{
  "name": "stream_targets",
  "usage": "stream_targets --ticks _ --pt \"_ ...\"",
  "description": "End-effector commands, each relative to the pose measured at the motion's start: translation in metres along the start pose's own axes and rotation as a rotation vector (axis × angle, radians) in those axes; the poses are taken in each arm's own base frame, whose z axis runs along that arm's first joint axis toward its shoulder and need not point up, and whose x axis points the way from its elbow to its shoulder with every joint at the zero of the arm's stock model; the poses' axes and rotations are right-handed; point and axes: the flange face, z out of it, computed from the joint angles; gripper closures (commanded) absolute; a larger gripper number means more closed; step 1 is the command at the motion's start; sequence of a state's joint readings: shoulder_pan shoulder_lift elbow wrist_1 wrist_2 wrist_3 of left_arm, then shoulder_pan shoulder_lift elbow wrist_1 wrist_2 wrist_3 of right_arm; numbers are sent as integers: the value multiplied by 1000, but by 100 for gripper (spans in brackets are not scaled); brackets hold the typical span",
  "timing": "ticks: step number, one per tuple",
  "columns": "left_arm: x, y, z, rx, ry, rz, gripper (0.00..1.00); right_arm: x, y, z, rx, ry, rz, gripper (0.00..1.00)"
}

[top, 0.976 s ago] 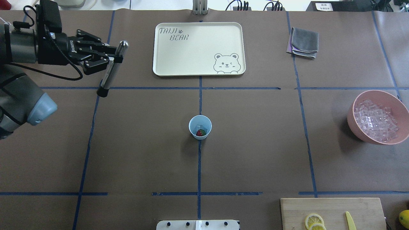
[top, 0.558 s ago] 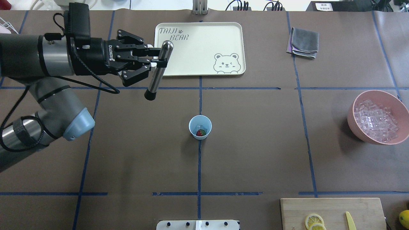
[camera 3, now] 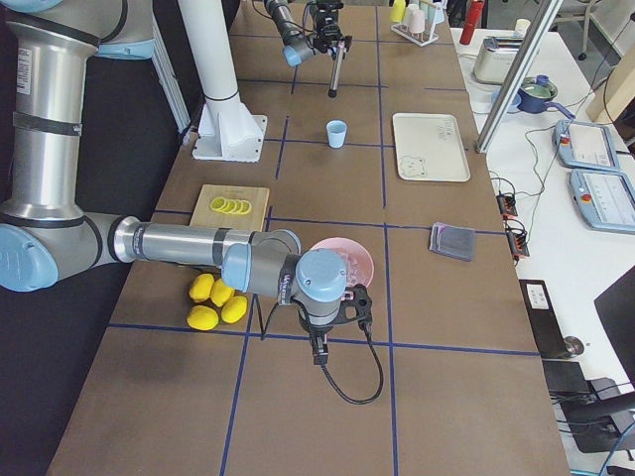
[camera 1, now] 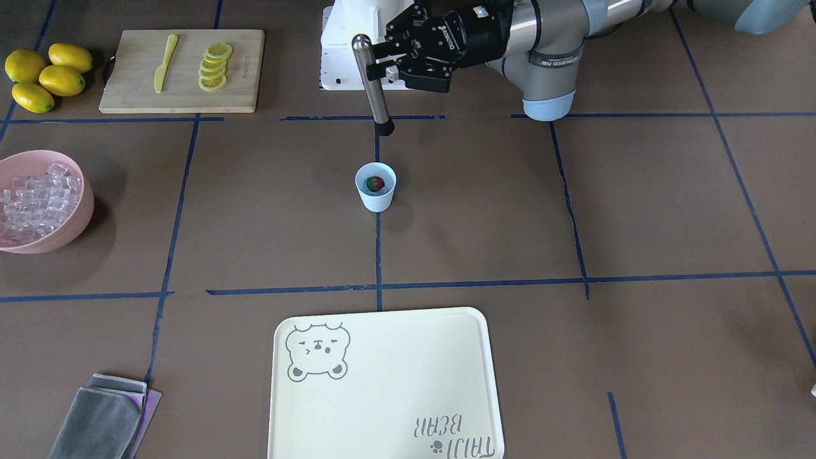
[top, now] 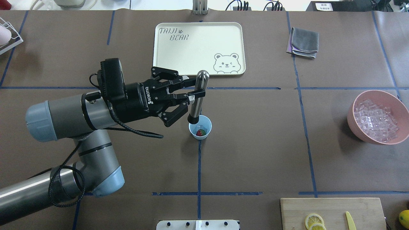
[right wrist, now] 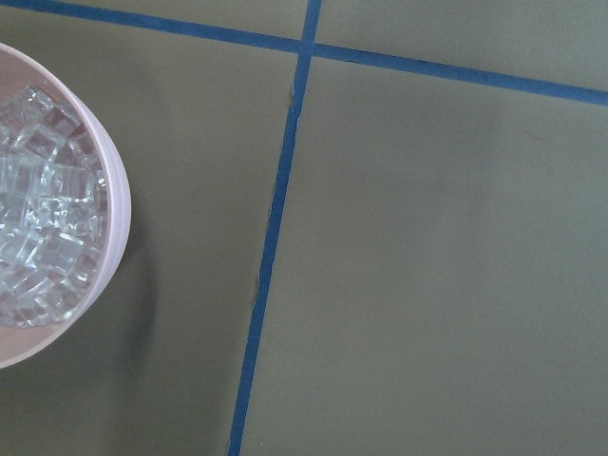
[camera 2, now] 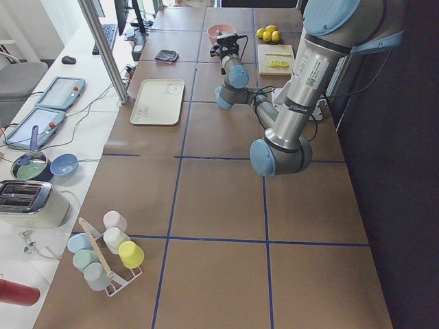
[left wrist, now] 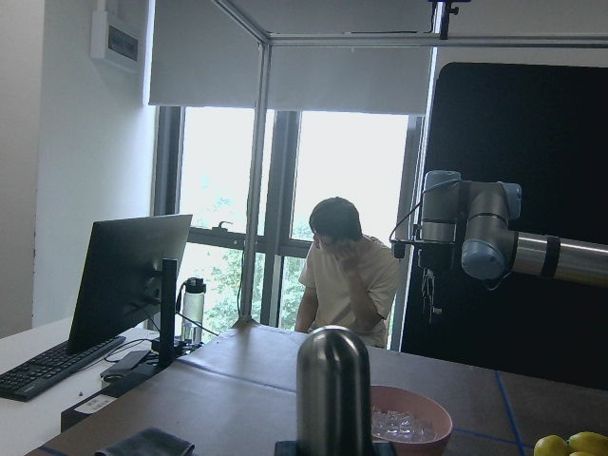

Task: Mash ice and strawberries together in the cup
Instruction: 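Carry the muddler with the left gripper and lower it into the cup, then press the muddler down into the ice and strawberry with the left gripper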

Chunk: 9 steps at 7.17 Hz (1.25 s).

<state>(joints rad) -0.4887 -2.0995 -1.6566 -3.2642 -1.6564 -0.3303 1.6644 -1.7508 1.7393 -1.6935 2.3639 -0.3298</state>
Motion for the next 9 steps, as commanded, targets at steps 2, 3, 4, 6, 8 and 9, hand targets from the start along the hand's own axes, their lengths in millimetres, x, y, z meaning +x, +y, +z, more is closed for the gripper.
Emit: stream_targets --ticks 2,3,4,6,8,9 --pt "7 40 15 31 -12 155 100 0 0 0 0 0 -1 0" --pt "5 64 11 79 -35 142 100 0 0 0 0 0 -1 1" --pt "7 91 10 105 -53 127 100 0 0 0 0 0 -1 1" --pt "6 92 13 105 -55 128 100 0 0 0 0 0 -2 0" --pt "3 99 12 90 -60 137 100 0 1 0 -1 0 -1 0" --pt "3 108 11 72 -61 139 100 0 1 0 -1 0 -1 1"
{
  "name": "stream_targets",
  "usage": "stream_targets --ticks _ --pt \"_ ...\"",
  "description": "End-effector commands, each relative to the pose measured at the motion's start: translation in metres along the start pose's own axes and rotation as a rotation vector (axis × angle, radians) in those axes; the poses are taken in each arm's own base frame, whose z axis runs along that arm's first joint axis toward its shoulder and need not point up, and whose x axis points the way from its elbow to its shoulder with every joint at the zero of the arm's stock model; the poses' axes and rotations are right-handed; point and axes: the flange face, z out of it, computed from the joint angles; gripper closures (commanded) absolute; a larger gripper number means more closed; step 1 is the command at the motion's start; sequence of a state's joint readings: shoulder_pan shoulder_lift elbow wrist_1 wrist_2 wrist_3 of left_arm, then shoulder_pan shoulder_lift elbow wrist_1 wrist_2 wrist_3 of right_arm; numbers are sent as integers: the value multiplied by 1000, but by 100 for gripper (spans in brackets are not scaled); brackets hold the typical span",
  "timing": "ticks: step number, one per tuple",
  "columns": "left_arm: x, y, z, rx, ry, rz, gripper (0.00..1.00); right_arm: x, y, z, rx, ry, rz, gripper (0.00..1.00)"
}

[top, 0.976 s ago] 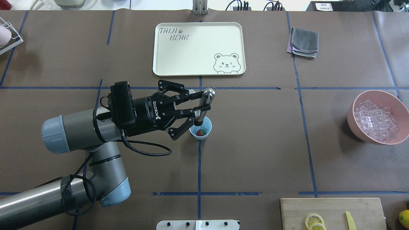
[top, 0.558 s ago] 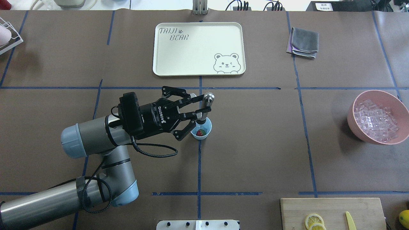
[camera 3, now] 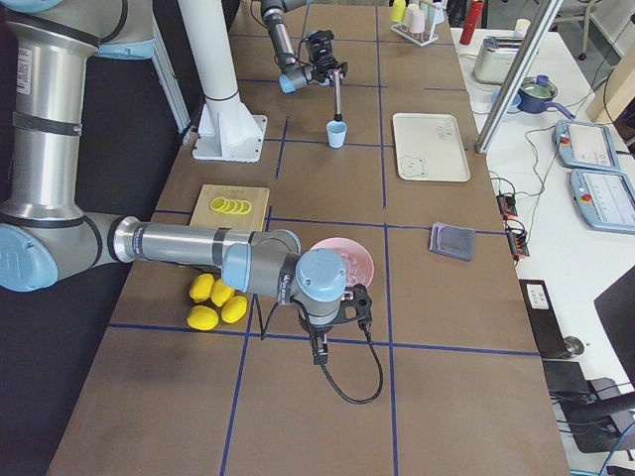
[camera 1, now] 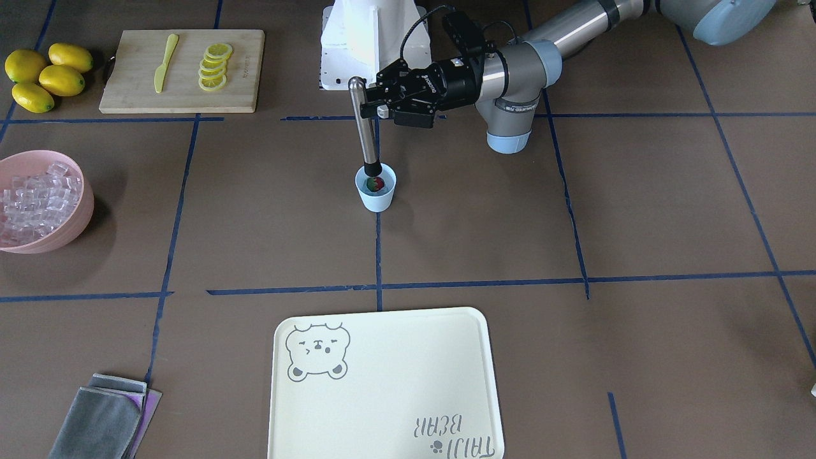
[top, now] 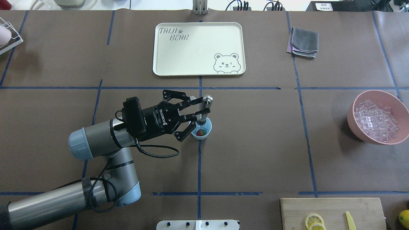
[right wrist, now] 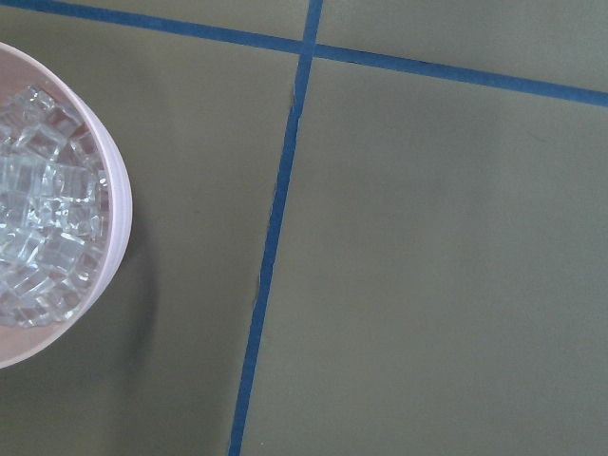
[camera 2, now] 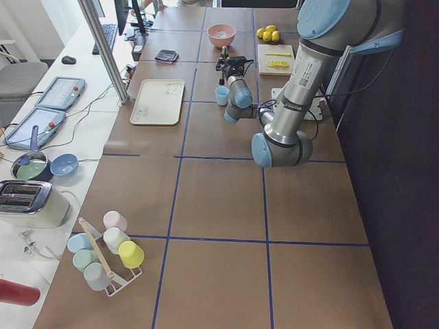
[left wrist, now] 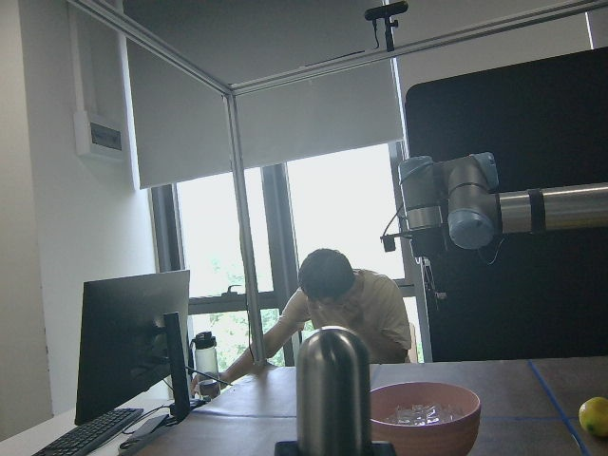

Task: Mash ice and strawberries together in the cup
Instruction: 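Press the muddler down into the ice and strawberry with the left gripper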

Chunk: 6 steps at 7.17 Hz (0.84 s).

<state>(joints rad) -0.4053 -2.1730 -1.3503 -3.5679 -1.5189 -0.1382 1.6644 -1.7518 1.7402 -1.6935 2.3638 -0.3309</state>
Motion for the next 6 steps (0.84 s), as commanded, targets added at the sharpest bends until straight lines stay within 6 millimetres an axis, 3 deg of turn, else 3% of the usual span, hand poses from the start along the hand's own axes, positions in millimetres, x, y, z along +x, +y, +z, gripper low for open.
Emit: stream_targets --ticks 1,3,5,6 --pt "3 13 -2 -25 2 0 100 1 0 1 -1 -1 1 1" --pt "12 17 -2 -32 12 -10 100 1 0 1 -1 -1 1 1" --pt "13 54 -18 -31 18 -17 100 1 0 1 -1 -1 1 0" --pt "13 62 -17 -28 15 -18 100 0 0 0 0 0 0 1"
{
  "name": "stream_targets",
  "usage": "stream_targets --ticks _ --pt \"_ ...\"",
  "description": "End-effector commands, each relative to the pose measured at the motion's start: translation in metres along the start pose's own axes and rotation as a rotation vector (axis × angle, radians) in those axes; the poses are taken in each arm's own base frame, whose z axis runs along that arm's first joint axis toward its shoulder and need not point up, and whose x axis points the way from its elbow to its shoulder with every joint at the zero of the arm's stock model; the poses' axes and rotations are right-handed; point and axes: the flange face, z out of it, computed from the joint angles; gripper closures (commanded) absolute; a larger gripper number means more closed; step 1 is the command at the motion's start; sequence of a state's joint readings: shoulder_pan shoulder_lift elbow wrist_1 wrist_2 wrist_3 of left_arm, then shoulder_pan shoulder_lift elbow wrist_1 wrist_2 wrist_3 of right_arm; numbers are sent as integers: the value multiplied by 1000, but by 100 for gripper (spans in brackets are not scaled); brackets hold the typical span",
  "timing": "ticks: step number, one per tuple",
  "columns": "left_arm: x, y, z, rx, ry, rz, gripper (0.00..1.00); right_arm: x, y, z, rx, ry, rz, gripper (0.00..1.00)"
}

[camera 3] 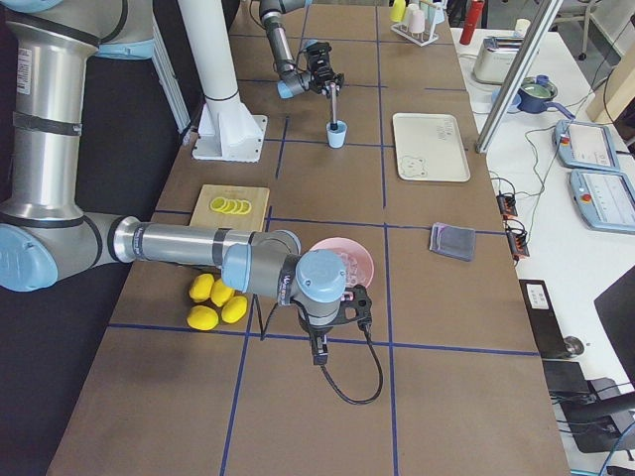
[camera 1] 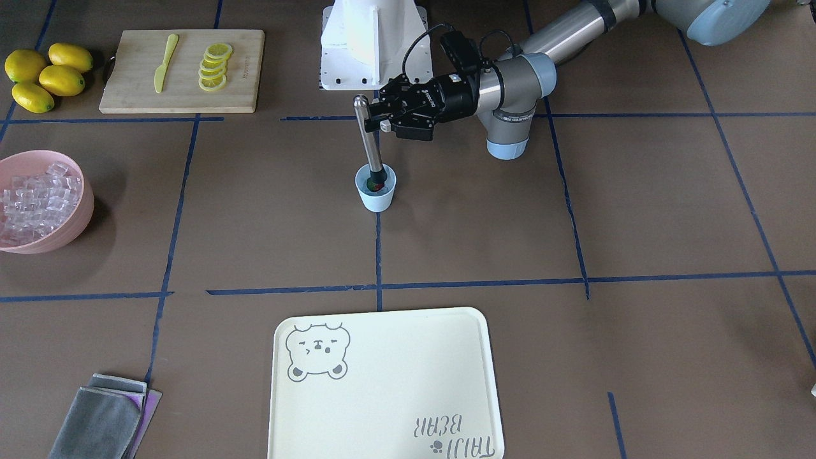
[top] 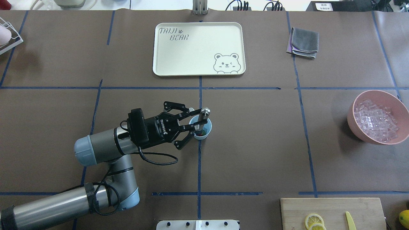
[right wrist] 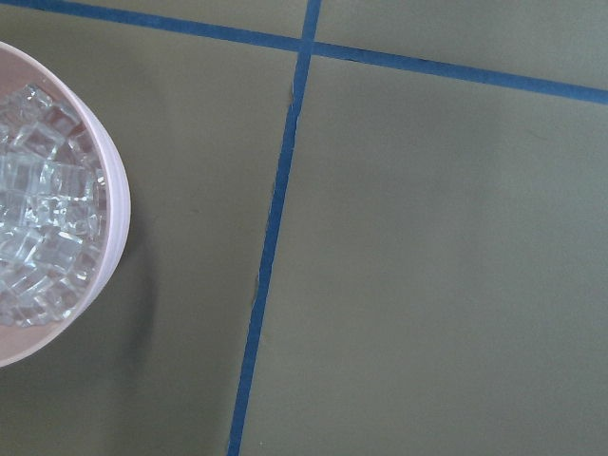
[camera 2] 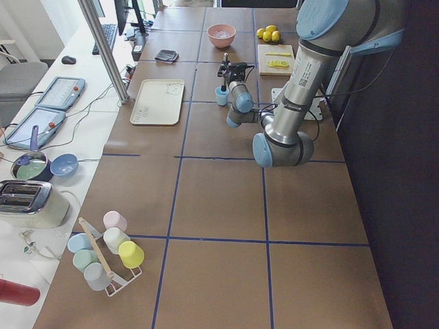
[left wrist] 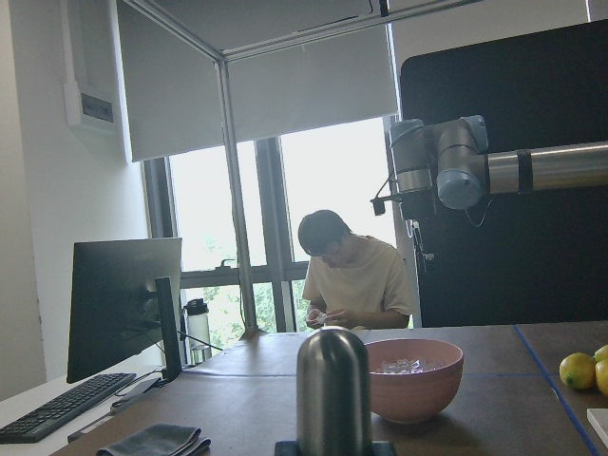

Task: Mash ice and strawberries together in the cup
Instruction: 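Press the muddler down into the ice and strawberry with the left gripper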

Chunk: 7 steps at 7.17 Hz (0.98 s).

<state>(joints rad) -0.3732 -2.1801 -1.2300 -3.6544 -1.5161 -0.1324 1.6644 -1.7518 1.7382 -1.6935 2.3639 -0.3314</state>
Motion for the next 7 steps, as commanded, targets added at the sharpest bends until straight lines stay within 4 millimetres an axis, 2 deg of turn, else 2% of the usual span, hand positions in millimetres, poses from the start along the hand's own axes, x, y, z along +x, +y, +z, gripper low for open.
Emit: stream_targets --ticks 1,3,4,7 --pt "10 17 0 7 -22 -18 100 0 0 0 1 0 -1 1" --pt "11 8 10 32 -40 -23 100 0 0 0 1 0 -1 1" --pt "8 -4 13 53 -42 -24 100 0 0 0 1 0 -1 1" --pt "-28 -62 33 40 -93 -24 100 -1 0 -1 2 1 0 1"
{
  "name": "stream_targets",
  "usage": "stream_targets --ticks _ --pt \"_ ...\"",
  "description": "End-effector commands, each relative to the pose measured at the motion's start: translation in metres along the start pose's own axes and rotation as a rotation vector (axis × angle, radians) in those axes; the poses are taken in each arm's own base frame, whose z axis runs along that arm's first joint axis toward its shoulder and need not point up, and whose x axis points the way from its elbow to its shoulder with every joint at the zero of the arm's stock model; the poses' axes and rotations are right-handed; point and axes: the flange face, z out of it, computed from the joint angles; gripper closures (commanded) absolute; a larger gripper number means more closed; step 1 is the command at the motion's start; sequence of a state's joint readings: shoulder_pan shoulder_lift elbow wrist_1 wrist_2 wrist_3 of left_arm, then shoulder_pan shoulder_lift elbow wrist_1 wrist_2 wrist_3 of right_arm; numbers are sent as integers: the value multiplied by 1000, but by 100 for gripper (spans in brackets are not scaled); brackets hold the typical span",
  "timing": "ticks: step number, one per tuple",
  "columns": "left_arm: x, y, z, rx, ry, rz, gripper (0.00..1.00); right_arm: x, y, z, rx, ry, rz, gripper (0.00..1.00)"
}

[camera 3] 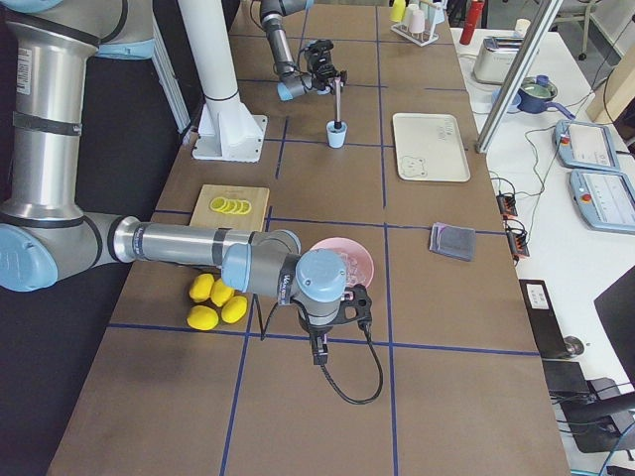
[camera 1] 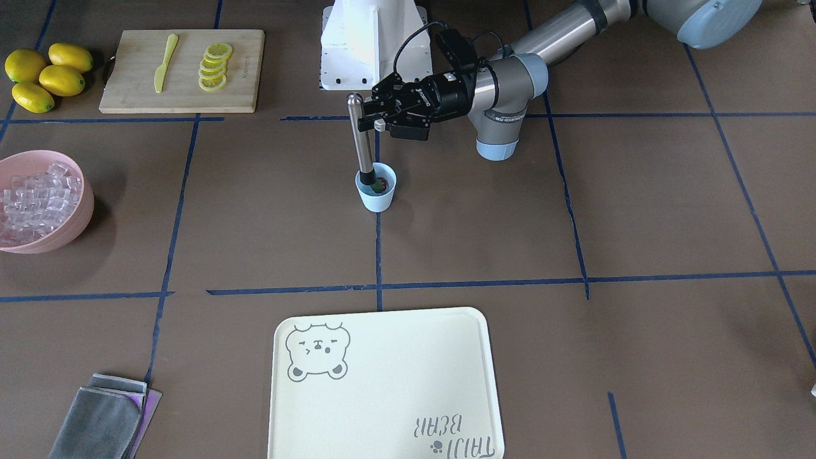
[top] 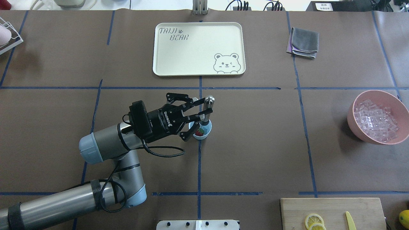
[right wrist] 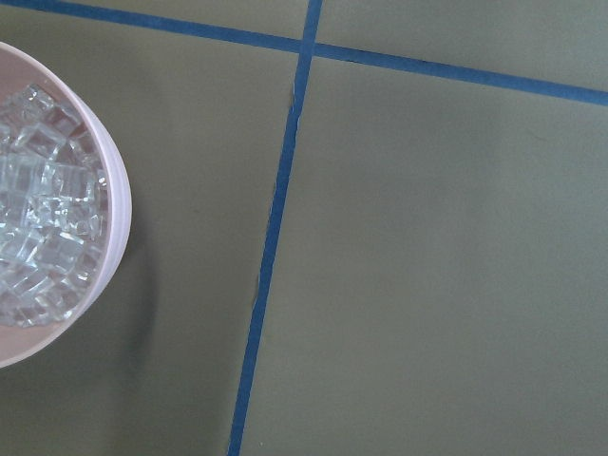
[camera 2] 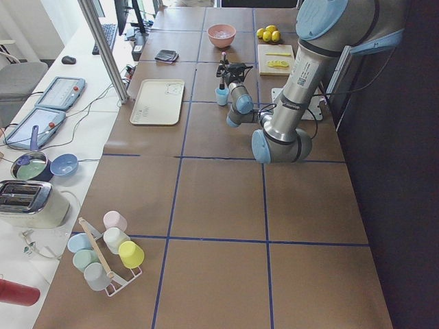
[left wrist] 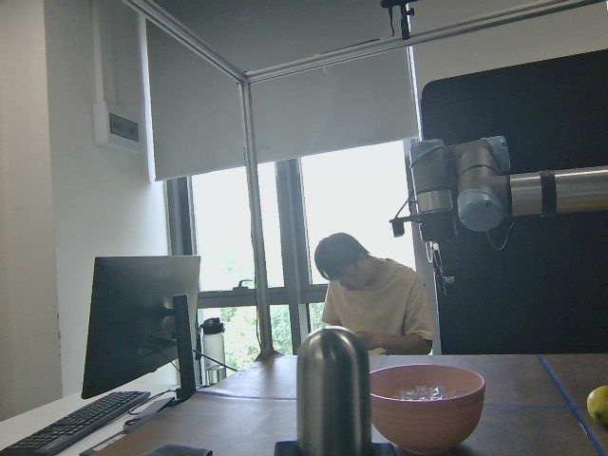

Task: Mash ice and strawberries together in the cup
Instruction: 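Press the muddler down into the ice and strawberry with the left gripper, then lift the muddler out of the cup and carry it back with the left gripper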

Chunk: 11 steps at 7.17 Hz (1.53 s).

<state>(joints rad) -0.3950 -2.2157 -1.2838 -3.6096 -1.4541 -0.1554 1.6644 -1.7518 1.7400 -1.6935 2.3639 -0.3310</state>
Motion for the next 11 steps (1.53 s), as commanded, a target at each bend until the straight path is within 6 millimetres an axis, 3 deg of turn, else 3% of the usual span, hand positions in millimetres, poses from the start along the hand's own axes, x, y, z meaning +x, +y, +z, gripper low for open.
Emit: stream_targets --ticks 1,2,4,8,11 --pt "-21 -42 18 -103 -53 -20 100 0 0 0 1 0 0 1" --pt "-21 -46 10 -209 -77 -9 100 0 0 0 1 0 0 1" --pt "-18 -62 22 -359 -117 -30 100 0 0 0 1 -1 0 0" --pt "-20 -61 30 -722 -247 -97 100 1 0 1 -2 -2 4 1" --pt "-45 -57 23 -1038 -360 -19 100 1 1 2 -3 -3 5 0"
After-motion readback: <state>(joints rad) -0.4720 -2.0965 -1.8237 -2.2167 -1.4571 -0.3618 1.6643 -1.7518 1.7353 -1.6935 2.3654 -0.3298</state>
